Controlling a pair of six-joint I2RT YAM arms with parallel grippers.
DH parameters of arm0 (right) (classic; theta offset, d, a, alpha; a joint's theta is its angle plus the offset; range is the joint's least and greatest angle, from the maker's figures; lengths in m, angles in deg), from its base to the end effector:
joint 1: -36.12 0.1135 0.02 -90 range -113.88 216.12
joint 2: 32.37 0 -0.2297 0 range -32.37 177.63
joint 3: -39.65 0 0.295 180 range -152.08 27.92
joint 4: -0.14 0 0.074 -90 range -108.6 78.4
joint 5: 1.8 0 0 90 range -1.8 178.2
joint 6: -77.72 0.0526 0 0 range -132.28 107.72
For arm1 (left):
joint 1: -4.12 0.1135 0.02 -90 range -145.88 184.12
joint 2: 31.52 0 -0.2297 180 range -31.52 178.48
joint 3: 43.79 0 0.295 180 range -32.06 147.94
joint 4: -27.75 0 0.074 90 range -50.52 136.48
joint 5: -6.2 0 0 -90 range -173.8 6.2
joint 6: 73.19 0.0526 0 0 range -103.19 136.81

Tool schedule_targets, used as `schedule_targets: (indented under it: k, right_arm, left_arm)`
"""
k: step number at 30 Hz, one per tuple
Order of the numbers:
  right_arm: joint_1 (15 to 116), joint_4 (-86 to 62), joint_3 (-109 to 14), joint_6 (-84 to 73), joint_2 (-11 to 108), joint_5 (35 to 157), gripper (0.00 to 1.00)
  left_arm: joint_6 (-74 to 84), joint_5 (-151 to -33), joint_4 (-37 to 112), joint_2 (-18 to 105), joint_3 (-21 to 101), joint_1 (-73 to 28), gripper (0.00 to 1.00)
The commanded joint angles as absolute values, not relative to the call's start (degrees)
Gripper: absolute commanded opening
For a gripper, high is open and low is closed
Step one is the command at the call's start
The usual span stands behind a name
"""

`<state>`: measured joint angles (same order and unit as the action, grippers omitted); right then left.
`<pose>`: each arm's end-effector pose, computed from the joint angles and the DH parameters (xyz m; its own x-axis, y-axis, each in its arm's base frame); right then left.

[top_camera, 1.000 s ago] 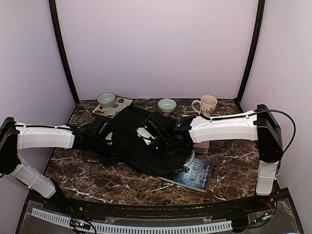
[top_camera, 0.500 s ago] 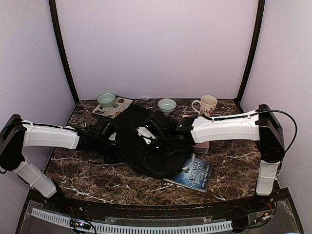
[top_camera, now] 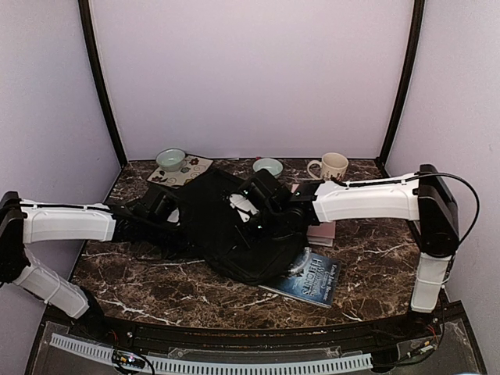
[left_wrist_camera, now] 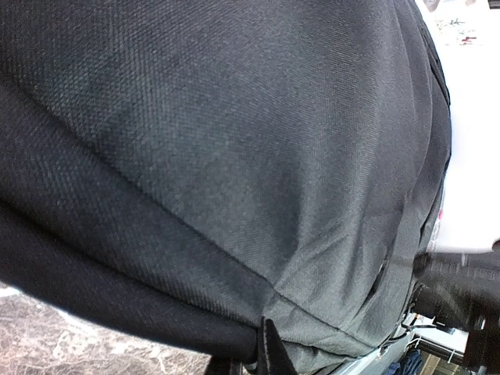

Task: Pack the student bag
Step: Zip the lower front pocket of the student bag.

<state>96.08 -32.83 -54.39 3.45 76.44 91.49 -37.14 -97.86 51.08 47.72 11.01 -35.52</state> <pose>0.2299 0.4035 0.1621 -0.5962 -0.4903 -0.6358 -0.7500 0.6226 0.2232 0.2457 -0.2202 0.1245 -0.9376 -0.2417 -0.2501 -0.0228 0.7602 -0.6493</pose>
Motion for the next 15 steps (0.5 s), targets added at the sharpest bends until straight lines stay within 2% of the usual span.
schedule_targets:
  k: [1, 15]
  right_arm:
    - [92.2, -32.7, -53.3, 2.6, 74.3, 89.4, 0.00]
    - [86.3, -34.6, -55.0, -0.8, 74.3, 88.7, 0.00]
  left_arm:
    - [-34.5, -96.9, 53.8, 44.0, 8.2, -35.1, 0.00]
    - [-33.7, -95.4, 57.4, 39.5, 7.0, -35.1, 0.00]
